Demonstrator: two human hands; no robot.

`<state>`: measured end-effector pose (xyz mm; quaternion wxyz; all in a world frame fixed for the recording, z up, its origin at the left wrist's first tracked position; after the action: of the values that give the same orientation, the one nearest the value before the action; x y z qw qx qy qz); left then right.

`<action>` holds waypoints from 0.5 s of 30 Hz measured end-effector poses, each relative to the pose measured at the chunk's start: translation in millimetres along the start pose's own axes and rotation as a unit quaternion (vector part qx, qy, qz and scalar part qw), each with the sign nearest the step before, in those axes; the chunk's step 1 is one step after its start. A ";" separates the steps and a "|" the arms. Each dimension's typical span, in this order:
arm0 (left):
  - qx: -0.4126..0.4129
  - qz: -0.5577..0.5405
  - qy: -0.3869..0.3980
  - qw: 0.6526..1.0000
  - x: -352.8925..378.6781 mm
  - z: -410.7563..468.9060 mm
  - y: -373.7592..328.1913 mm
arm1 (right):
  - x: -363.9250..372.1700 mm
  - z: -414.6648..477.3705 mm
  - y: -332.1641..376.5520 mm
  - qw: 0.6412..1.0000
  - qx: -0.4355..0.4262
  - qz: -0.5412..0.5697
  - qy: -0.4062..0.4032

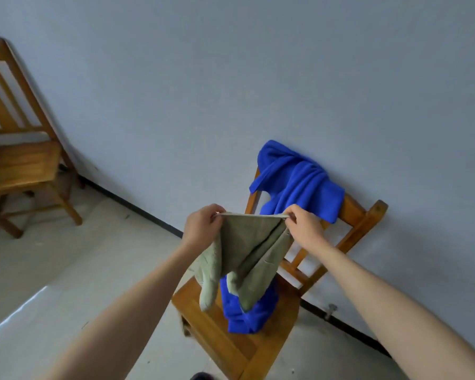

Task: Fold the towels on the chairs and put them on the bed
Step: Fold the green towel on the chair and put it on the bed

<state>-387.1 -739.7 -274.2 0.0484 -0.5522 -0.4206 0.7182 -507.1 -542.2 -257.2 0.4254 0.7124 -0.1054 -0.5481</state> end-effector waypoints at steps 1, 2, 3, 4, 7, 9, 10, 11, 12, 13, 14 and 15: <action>0.009 -0.002 -0.009 1.000 -11.3 3.7 -8.4 | -10.3 2.8 10.6 1.000 -0.012 0.014 -0.008; 0.016 -0.005 -0.019 1.000 -23.9 6.9 -17.7 | -20.8 5.7 21.9 0.999 -0.023 0.027 -0.013; 0.023 -0.012 -0.030 0.999 -35.4 9.5 -25.5 | -29.7 8.7 32.5 0.999 -0.030 0.040 -0.012; 0.032 -0.022 -0.042 0.998 -47.5 11.5 -33.4 | -38.8 10.7 44.5 0.998 -0.035 0.057 -0.009; 0.065 -0.039 -0.070 0.995 -79.2 16.7 -54.2 | -65.9 14.7 76.1 0.990 -0.037 0.133 0.005; 0.087 -0.047 -0.081 0.992 -97.7 19.6 -66.3 | -82.8 14.3 94.5 0.983 -0.042 0.177 0.020; 0.094 -0.056 -0.085 0.990 -106.9 21.1 -71.5 | -90.5 13.5 104.2 0.979 -0.050 0.196 0.021; 0.101 -0.068 -0.089 0.989 -114.9 23.0 -75.6 | -97.3 13.0 113.5 0.975 -0.060 0.214 0.017; 0.107 -0.079 -0.093 0.987 -121.2 25.3 -78.4 | -103.4 12.4 122.6 0.970 -0.071 0.234 0.008; 0.113 -0.089 -0.099 0.985 -126.3 27.5 -80.8 | -108.7 12.3 131.4 0.964 -0.082 0.252 -0.003; 0.118 -0.097 -0.105 0.983 -130.0 29.3 -82.1 | -113.6 11.7 140.3 0.959 -0.093 0.268 -0.013; 0.121 -0.105 -0.109 0.981 -132.0 30.7 -82.5 | -117.3 11.6 149.0 0.953 -0.104 0.283 -0.021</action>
<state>-394.4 -774.2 -119.4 0.1442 -0.4132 -0.3890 0.8106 -514.3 -567.3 -69.1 0.6320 0.5937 -0.2541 -0.4284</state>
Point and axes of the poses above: each hand's wrist, its own z-axis towards the middle knuckle, its own x-axis out of the palm, y = z × x, the point moved 3 cm from there along z, towards the middle knuckle, and after that the axes turned 14 degrees about z, right-handed, at the moved point
